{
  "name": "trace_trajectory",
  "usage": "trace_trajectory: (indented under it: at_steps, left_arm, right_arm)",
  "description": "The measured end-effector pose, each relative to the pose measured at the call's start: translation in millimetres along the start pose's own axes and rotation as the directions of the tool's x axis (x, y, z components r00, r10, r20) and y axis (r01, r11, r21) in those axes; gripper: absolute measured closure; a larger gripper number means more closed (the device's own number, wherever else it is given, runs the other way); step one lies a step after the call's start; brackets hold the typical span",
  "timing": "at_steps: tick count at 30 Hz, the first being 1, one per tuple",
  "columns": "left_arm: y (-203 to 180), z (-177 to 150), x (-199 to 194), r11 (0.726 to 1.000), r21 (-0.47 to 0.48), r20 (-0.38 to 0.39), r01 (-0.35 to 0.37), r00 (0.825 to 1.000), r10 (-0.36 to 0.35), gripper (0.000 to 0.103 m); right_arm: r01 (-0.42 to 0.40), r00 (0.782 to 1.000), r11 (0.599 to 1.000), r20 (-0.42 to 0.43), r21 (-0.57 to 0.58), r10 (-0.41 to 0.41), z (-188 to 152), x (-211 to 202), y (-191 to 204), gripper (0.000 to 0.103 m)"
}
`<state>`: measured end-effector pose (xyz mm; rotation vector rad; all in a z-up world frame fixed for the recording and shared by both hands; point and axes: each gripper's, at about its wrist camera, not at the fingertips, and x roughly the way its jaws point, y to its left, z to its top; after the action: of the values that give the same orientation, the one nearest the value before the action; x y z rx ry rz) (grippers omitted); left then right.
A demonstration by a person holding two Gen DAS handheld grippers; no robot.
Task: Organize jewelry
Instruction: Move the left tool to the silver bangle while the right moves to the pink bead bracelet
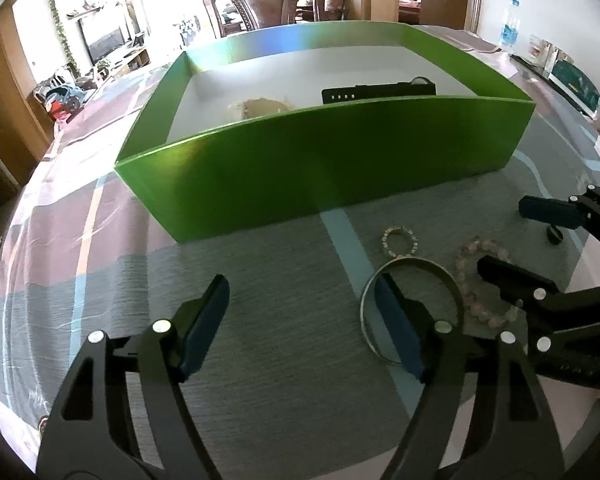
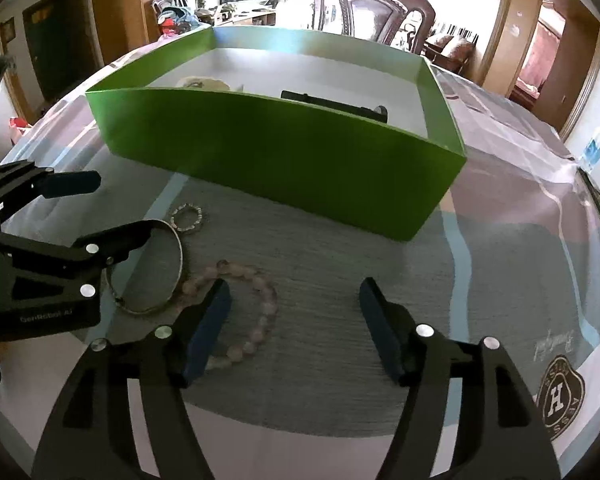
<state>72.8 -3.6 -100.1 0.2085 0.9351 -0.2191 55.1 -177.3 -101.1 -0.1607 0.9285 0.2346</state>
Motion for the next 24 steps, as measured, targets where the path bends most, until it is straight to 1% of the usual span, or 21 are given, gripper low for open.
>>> trace_trajectory:
  at_steps: [4,7,9,13,24]
  left_arm:
    - [3.4,-0.3,-0.2,1.0,-0.01,-0.002,-0.008,1.0,0.008,0.027]
    - [0.6,-1.4,-0.9,0.999,0.007,0.009,-0.032,0.999,0.032,0.024]
    - [-0.5,-1.4,-1.2,0.999,0.013,0.014,-0.042,0.999,0.042,0.024]
    - [5.5,0.6,1.4,0.999,-0.018,0.001,-0.046,0.999,0.046,0.02]
    - [23.6,0.1,3.4,0.991,-0.099,-0.018,-0.093,0.996,0.091,0.02]
  right_arm:
    - [-0.003,1.0,1.0,0.004,0.011,0.003,3.2,2.9,-5.9,0.033]
    - [0.004,1.0,1.0,0.005,0.019,-0.004,-0.6,-0.9,-6.2,0.029]
    - [0.002,1.0,1.0,0.002,0.024,-0.002,0.3,0.1,-6.2,0.028]
    - [0.01,1.0,1.0,0.006,0.016,-0.01,0.8,0.0,-4.6,0.027]
    - [0.012,1.0,1.0,0.007,0.015,-0.012,-0.1,-0.4,-5.4,0.027]
